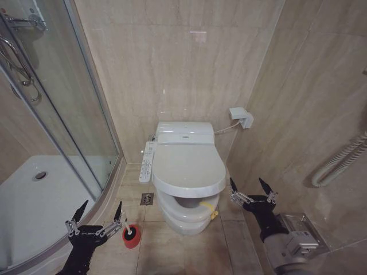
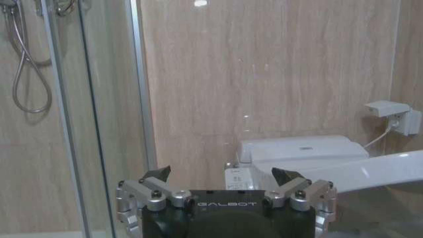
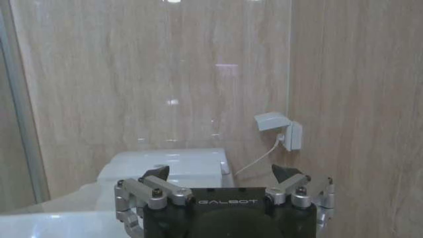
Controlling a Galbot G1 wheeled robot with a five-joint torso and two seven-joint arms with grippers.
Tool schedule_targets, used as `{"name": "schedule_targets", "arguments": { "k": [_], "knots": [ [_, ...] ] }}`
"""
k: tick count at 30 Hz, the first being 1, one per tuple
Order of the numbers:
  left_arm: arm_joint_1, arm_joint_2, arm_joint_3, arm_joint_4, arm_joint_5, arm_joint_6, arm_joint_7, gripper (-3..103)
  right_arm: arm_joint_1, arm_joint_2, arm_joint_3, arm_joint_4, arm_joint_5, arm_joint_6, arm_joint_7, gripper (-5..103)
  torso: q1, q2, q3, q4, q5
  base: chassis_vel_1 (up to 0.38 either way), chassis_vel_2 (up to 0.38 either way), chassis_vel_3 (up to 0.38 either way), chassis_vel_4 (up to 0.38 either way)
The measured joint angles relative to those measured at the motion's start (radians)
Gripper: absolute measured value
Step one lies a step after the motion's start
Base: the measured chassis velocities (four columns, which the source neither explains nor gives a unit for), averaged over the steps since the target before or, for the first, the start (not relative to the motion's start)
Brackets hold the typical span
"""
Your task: Open the toilet lid, clean the toilet bowl with a toilet brush, close the toilet lid, and flush.
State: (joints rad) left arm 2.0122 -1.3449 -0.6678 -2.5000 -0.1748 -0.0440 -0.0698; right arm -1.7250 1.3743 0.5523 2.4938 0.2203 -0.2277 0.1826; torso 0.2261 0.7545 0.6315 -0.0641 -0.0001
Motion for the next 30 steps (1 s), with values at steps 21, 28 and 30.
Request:
{"name": "schedule_targets", "arguments": {
  "k": [21,28,30],
  "knots": [
    [0.0,0.0,0.0,0.0,0.0,0.0,0.0,100,0.002,-0.001,-0.005,0.006,-0.004,-0.007,-0.003,100,0.0,0.0,0.0,0.0,0.0001,0.0,0.0,0.0,0.0],
    [0.0,0.0,0.0,0.0,0.0,0.0,0.0,100,0.003,-0.001,-0.005,0.006,-0.004,-0.007,-0.004,100,0.0,0.0,0.0,0.0,0.0001,0.0,0.0,0.0,0.0],
    [0.0,0.0,0.0,0.0,0.0,0.0,0.0,100,0.003,-0.001,-0.005,0.006,-0.004,-0.007,-0.004,100,0.0,0.0,0.0,0.0,0.0001,0.0,0.0,0.0,0.0]
  ]
}}
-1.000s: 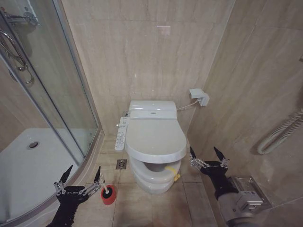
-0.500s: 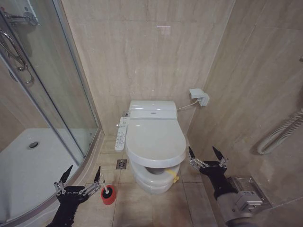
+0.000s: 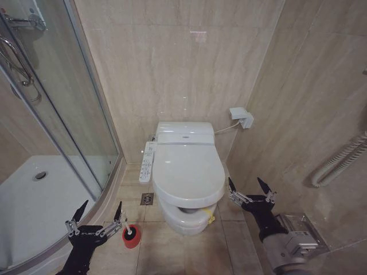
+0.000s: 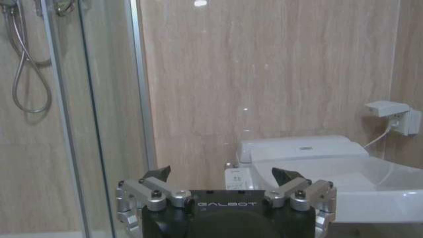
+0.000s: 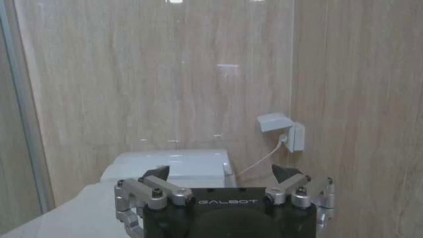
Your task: Open the toilet lid, clean the toilet bowl with a toilet brush, close the toilet lid, and flush.
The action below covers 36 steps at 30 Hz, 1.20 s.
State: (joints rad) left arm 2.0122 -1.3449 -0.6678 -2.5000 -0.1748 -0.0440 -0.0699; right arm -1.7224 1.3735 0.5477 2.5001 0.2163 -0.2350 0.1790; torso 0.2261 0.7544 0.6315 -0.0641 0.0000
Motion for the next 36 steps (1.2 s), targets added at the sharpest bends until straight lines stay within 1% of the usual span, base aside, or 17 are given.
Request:
{"name": "schedule_targets", "arguments": {
  "k": [36],
  "knots": [
    [0.0,0.0,0.0,0.0,0.0,0.0,0.0,100,0.0,0.0,0.0,-0.002,0.0,0.0,0.0,100,0.0,0.0,0.0,0.0,0.0,0.0,0.0,0.0,0.0]
  ]
}}
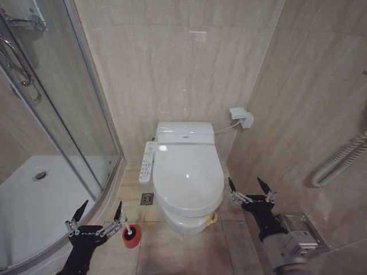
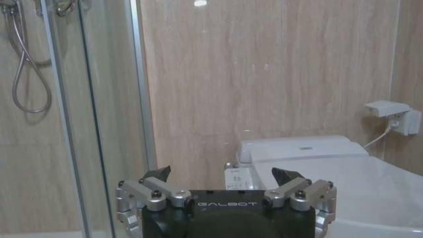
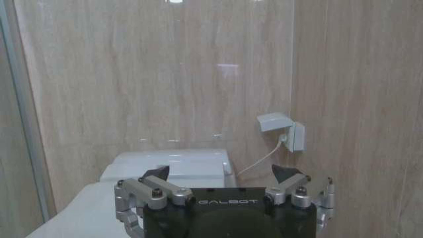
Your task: Open the toilet lid, clean the toilet bowl with a toilet brush, close the toilet lid, and flush.
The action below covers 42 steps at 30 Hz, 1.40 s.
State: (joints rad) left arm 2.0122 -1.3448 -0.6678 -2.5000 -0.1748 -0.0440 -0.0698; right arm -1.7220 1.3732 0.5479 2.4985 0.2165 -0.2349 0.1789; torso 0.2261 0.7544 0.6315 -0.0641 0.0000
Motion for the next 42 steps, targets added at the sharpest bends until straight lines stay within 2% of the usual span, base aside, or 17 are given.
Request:
{"name": "schedule_targets", "arguments": {
  "k": [42],
  "knots": [
    [0.0,0.0,0.0,0.0,0.0,0.0,0.0,100,0.0,0.0,0.0,0.0,0.0,0.0,0.0,100,0.0,0.0,0.0,0.0,0.0,0.0,0.0,0.0,0.0]
  ]
}}
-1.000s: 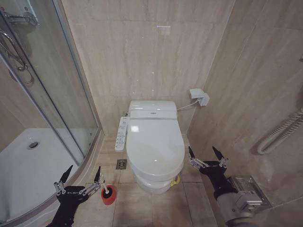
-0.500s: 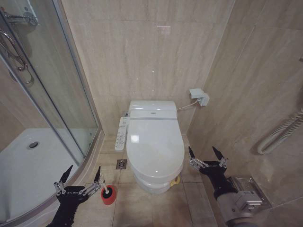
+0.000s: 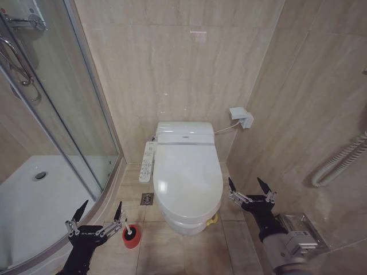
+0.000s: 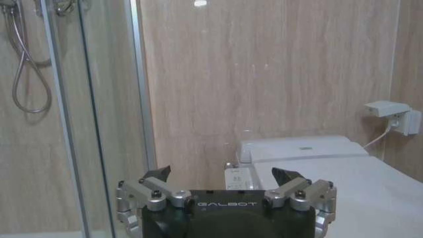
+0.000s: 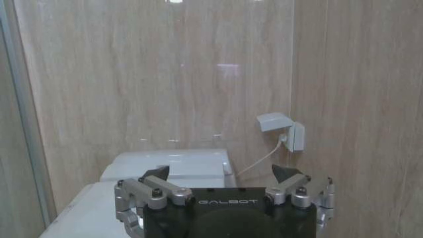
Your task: Open the toilet lid, clean the toilet bowl with a toilet brush, close the toilet lid, and flush.
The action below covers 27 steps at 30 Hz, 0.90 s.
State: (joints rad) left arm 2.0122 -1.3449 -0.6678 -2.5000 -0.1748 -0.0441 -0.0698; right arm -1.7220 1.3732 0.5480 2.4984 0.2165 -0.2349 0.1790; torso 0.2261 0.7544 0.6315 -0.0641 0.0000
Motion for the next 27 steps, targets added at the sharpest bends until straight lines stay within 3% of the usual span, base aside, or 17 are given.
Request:
{"name": "schedule_targets", "arguments": {
  "k": [27],
  "knots": [
    [0.0,0.0,0.0,0.0,0.0,0.0,0.0,100,0.0,0.0,0.0,0.0,0.0,0.0,0.0,100,0.0,0.0,0.0,0.0,0.0,0.0,0.0,0.0,0.0]
  ]
}}
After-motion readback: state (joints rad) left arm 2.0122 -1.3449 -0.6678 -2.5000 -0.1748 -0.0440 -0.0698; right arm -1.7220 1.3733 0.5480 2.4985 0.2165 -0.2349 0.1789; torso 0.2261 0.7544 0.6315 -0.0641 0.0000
